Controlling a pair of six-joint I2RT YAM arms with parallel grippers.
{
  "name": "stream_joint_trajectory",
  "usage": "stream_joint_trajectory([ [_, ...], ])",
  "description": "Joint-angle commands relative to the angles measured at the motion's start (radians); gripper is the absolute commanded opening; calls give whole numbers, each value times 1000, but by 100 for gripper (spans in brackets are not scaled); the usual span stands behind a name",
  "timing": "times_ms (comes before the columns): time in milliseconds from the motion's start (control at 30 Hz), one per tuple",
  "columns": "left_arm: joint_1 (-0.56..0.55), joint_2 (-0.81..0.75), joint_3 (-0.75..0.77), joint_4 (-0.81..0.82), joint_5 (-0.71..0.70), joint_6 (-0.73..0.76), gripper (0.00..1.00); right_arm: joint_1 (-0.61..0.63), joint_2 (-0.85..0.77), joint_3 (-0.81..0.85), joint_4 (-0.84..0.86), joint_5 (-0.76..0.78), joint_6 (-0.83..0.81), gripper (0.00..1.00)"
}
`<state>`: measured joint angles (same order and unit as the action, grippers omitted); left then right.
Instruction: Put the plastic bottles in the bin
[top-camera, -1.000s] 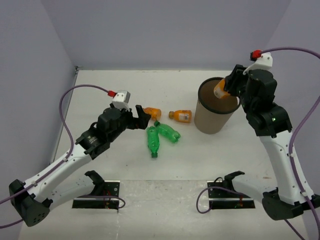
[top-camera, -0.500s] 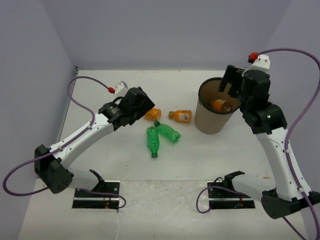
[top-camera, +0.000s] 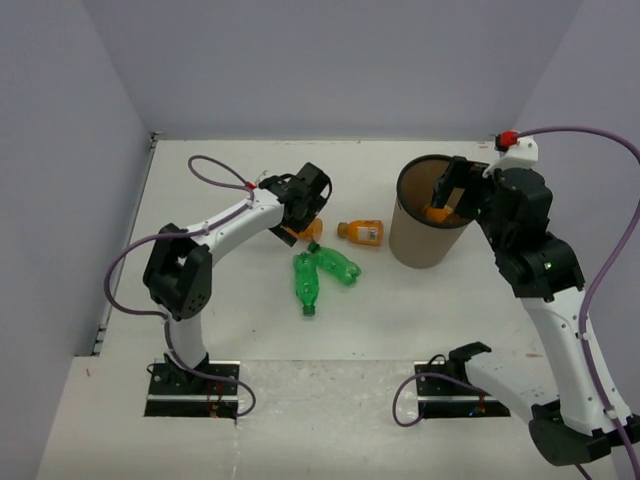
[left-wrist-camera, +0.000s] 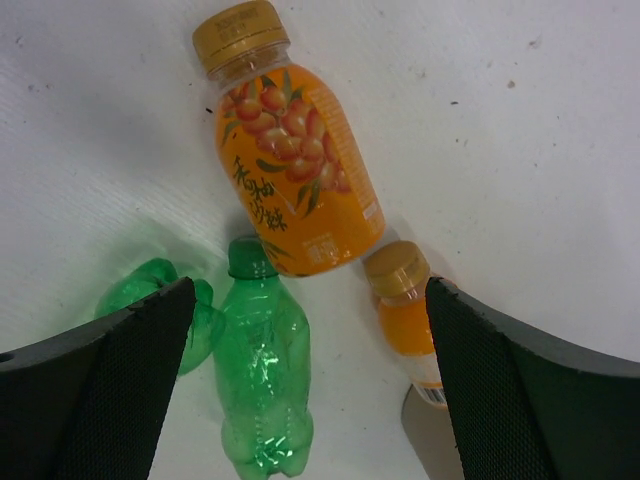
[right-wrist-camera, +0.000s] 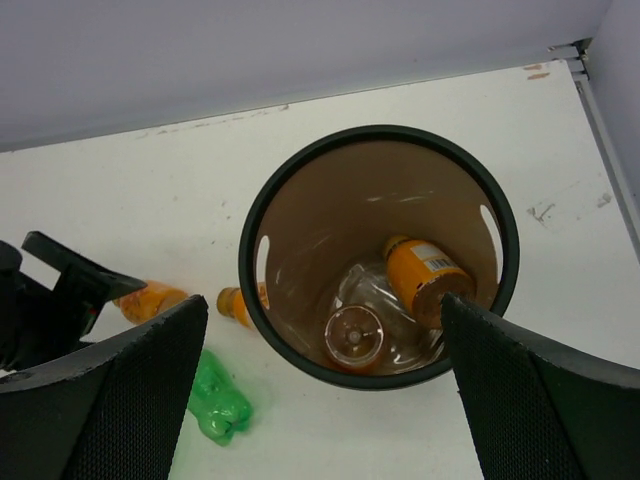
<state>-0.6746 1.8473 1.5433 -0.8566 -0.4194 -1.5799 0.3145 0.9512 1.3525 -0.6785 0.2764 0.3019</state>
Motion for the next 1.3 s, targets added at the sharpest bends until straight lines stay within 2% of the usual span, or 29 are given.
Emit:
stream_joint_trajectory([
  [0,36,23,29,-4,30,-72,96,9,-48,-12,36,-43,-1,99],
  [300,81,190,37,155,116,-14,94,28,-80,-44,62,-132,-1,99],
  [367,92,223,46,177,125,3,86,29,-91,-49,65,-141,2,99],
  [400,95,230,51,188,123,20,79,31,-94,-52,68,-147,2,99],
  [467,107,246,55,221,117,38,74,31,-98,-55,69,-151,2,99],
  [567,136,259,74,254,123,92,54,38,-101,-59,71,-140,-4,99],
  [600,142,259,80,258,129,121,41,40,-101,-64,73,-132,-7,99],
  [733,152,214,84,303,119,224,5,40,-89,-76,91,-149,-7,99],
  [767,150,186,83,315,119,301,0,41,-83,-79,94,-172,-4,99],
  [833,152,111,48,395,137,406,0,40,-63,-81,106,-300,3,99],
  [867,152,74,11,445,198,542,0,40,-60,-84,126,-366,11,99],
  [900,152,25,-44,637,252,626,0,41,-52,-85,140,-435,37,99],
  [933,152,-88,-117,777,330,708,0,41,-49,-85,157,-570,52,99],
  [967,150,-146,-302,930,505,839,0,41,-45,-82,187,-616,93,99],
  [1000,148,-207,-398,1214,595,892,0,40,-39,-78,198,-661,114,99],
  [1033,145,-314,-493,1361,695,938,0,41,-23,-76,214,-713,137,99],
  [1067,135,-362,-649,1475,855,1036,0,44,-9,-72,246,-809,155,99],
  [1100,95,-406,-705,1592,902,1102,0,54,3,-69,261,-833,196,99],
  [1133,66,-484,-747,1610,936,1168,0,87,41,-46,258,-824,206,99],
  [1167,6,-512,-814,1620,982,1295,0,112,64,-24,237,-789,198,99],
  [1233,-23,-569,-856,1639,1046,1376,0,209,131,54,168,-697,174,99],
  [1267,-26,-582,-891,1648,1062,1367,0,233,155,75,146,-645,160,99],
])
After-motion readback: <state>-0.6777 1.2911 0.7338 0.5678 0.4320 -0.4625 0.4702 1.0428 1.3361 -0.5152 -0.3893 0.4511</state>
